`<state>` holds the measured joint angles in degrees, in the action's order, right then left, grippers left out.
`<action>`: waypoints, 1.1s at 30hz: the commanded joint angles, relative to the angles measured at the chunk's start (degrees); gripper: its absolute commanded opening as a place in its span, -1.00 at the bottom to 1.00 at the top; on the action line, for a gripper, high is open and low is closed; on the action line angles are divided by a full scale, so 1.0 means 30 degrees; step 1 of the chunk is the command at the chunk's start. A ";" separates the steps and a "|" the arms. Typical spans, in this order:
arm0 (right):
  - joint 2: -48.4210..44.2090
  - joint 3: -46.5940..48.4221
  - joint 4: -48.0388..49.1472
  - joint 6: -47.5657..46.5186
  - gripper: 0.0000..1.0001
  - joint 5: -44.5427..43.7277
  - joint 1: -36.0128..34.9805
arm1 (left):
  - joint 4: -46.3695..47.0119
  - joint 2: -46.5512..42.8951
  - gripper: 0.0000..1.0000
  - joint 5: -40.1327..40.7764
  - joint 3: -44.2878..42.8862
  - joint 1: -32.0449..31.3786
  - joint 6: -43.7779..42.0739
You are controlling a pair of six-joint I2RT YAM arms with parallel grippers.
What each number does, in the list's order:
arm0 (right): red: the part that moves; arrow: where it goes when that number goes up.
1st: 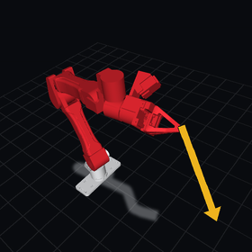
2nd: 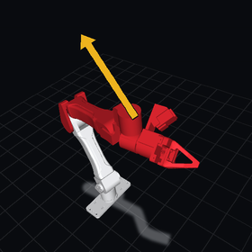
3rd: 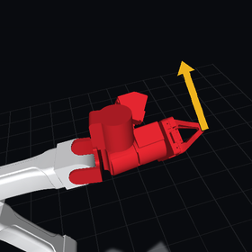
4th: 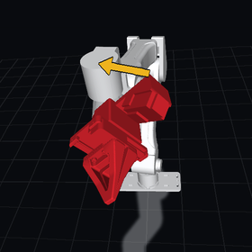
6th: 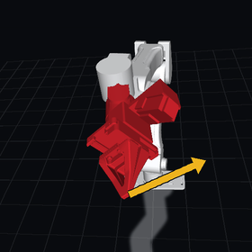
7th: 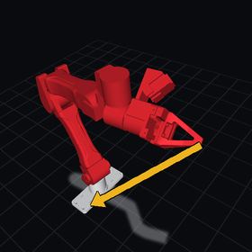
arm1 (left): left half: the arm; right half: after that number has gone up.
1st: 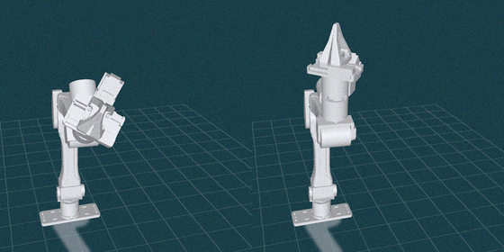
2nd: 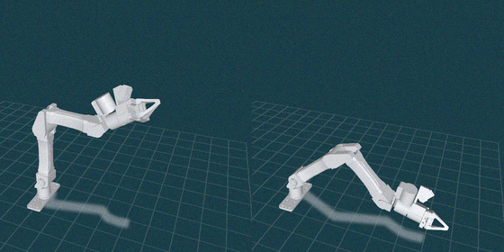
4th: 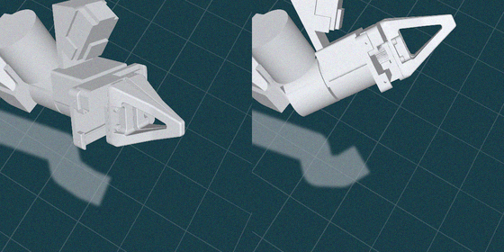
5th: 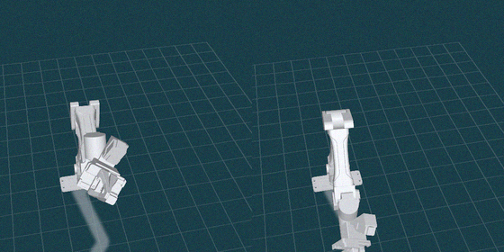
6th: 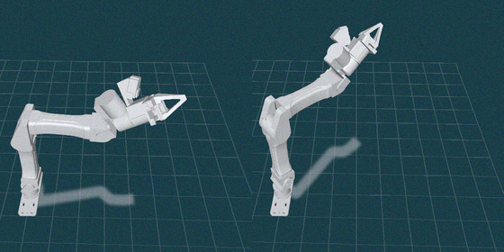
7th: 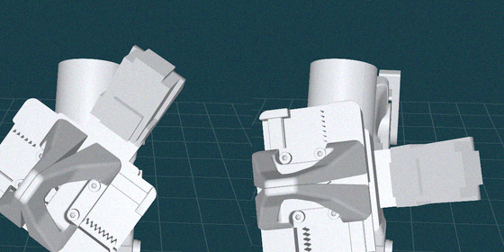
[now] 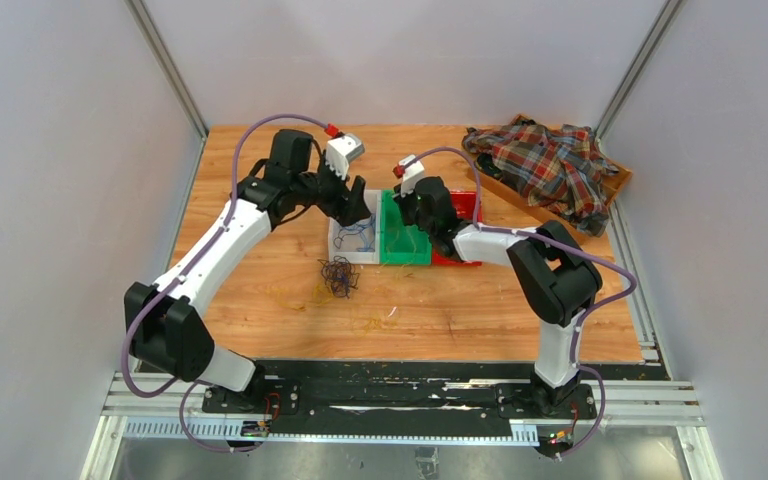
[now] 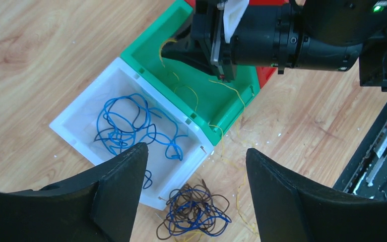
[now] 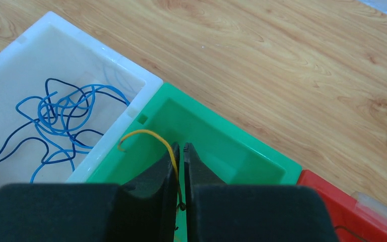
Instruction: Untangle the cables
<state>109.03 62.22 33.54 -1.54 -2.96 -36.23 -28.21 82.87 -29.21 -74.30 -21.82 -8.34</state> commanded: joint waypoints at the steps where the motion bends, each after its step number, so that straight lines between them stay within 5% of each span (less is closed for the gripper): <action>1: -0.0120 0.0420 -0.1329 0.0081 -0.59 0.0151 -0.0316 | 0.0484 -0.0374 0.51 0.0222 -0.1149 0.0246 -0.0326; 6: -0.0791 0.1046 -0.2819 0.0104 0.05 -0.0054 -0.0211 | 0.0301 -0.0564 0.50 0.0188 -0.1658 0.0485 -0.0766; 12: -0.2166 0.1720 -0.4570 0.0525 0.23 0.0772 0.0116 | -0.0061 -0.0744 0.49 -0.0118 -0.2037 0.0851 -0.1016; 20: -0.5202 0.1179 -0.5943 -0.0111 0.24 0.3738 0.0092 | -0.1029 -0.0503 0.47 -0.0458 -0.2956 0.1276 -0.1323; 27: -0.9014 -0.3929 -0.6979 -0.6431 0.24 0.5361 -0.2840 | -0.1902 -0.0286 0.45 -0.1047 -0.4209 0.1911 -0.1517; 33: -0.8865 -0.4549 -0.8364 -0.8397 0.24 0.5521 -0.4858 | -0.2199 -0.0447 0.45 -0.1267 -0.4575 0.2420 -0.1459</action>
<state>81.87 48.97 11.62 -19.66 12.03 -48.18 -33.39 82.46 -31.29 -86.15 -15.68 -12.23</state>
